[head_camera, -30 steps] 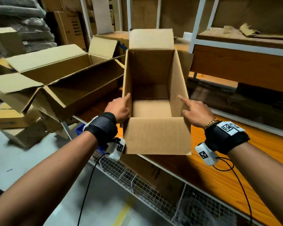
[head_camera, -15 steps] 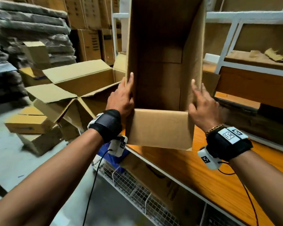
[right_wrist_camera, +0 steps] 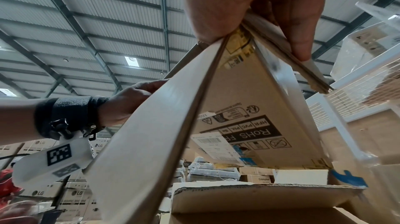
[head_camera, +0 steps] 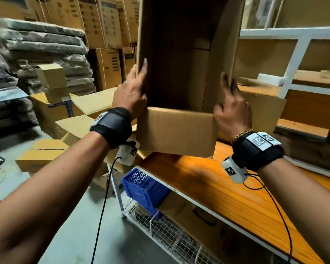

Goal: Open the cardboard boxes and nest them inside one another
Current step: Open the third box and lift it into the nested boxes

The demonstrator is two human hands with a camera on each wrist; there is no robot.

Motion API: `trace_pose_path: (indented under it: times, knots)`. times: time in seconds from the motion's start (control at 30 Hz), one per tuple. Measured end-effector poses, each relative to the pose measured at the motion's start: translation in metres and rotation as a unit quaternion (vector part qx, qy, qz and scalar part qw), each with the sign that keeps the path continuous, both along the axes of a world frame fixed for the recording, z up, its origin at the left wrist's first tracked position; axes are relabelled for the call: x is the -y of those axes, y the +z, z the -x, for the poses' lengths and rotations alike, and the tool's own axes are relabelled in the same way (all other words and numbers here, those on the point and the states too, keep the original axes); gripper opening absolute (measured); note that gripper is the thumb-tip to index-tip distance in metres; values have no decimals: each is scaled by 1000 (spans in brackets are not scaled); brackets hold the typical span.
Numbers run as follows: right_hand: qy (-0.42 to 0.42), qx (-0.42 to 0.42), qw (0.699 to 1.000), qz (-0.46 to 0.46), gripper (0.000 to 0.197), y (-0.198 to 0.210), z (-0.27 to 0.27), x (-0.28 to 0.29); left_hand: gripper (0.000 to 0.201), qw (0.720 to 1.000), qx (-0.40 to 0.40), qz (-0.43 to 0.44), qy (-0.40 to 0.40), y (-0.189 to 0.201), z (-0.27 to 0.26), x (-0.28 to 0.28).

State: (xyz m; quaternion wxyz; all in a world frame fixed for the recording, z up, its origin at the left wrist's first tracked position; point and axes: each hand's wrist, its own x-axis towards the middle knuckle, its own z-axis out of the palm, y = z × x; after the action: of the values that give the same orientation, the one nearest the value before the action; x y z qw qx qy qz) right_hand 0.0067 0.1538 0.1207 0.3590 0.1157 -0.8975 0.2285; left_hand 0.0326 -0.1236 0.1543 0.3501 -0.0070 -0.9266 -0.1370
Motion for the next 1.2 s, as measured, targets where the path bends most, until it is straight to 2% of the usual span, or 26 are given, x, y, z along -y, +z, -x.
trace_pose_path:
  times: [0.3, 0.6, 1.0, 1.13, 1.2]
  knots:
    - [76, -4, 997, -7, 84, -2, 53, 80, 97, 998, -30, -11, 45, -9, 20, 80]
    - [119, 21, 992, 41, 81, -5, 87, 138, 94, 997, -16, 16, 75, -4, 47, 136]
    - [37, 53, 996, 55, 75, -5, 115, 245, 82, 997, 45, 65, -8, 14, 122, 252]
    - [-5, 93, 995, 39, 74, 0, 126, 278, 72, 994, 70, 77, -32, 22, 145, 284]
    - [-25, 113, 993, 37, 74, 1, 129, 290, 63, 994, 82, 56, -45, 23, 157, 296]
